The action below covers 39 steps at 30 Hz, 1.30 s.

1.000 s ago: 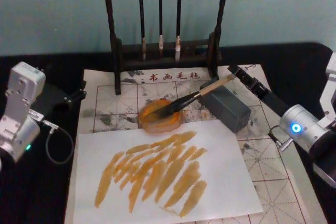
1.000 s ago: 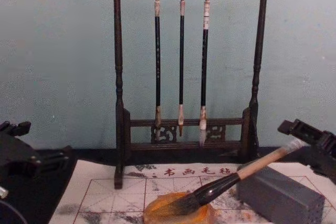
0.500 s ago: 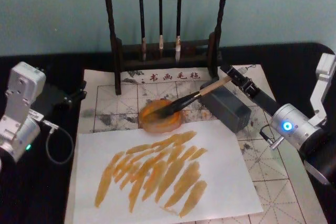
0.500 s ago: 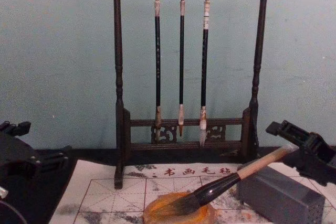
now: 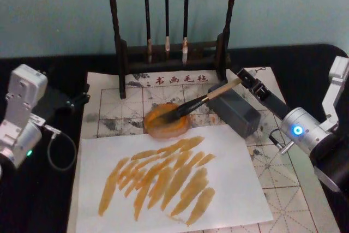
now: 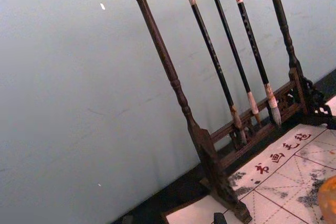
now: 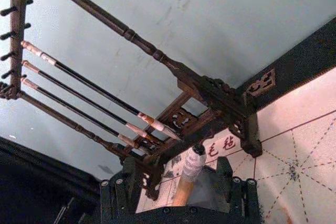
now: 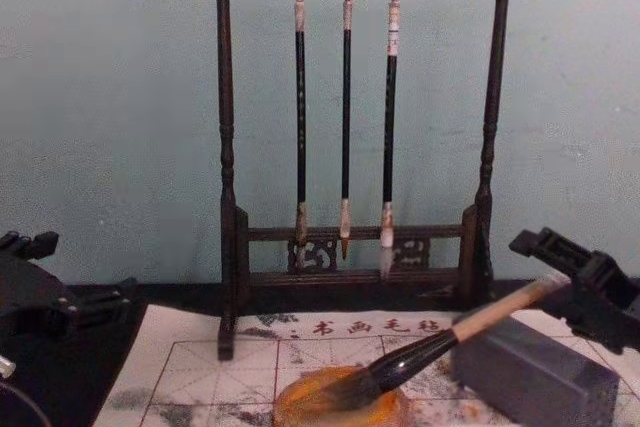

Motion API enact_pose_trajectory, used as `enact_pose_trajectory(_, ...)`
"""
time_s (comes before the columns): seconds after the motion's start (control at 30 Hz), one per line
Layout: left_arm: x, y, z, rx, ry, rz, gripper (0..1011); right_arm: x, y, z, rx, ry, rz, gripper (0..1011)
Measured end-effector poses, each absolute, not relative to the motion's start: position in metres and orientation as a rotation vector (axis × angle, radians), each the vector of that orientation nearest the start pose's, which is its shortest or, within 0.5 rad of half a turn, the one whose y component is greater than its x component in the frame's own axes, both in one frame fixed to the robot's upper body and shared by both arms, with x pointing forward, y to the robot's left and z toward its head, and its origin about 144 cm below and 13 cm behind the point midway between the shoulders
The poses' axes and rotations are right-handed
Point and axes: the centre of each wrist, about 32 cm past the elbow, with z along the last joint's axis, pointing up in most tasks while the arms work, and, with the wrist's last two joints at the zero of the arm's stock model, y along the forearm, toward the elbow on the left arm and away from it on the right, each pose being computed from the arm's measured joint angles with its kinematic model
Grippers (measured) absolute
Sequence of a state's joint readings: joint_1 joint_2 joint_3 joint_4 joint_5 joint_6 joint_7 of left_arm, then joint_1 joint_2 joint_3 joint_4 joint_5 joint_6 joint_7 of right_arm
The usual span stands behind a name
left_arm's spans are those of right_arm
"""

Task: Pick up the brush from the inkstone, write on the paper, then place the brush back to its original position.

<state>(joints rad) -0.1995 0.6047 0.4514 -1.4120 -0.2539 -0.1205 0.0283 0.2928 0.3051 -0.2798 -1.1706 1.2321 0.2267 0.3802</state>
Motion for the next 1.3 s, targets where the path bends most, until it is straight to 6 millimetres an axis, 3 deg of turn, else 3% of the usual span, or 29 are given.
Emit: enact_pose_trajectory(1.3,0.4886,0.3097,1.1398,0.304,-0.285,1.248,1001,0.5300,-0.2730,1.1122,0.492,0.870,-0.964,1000)
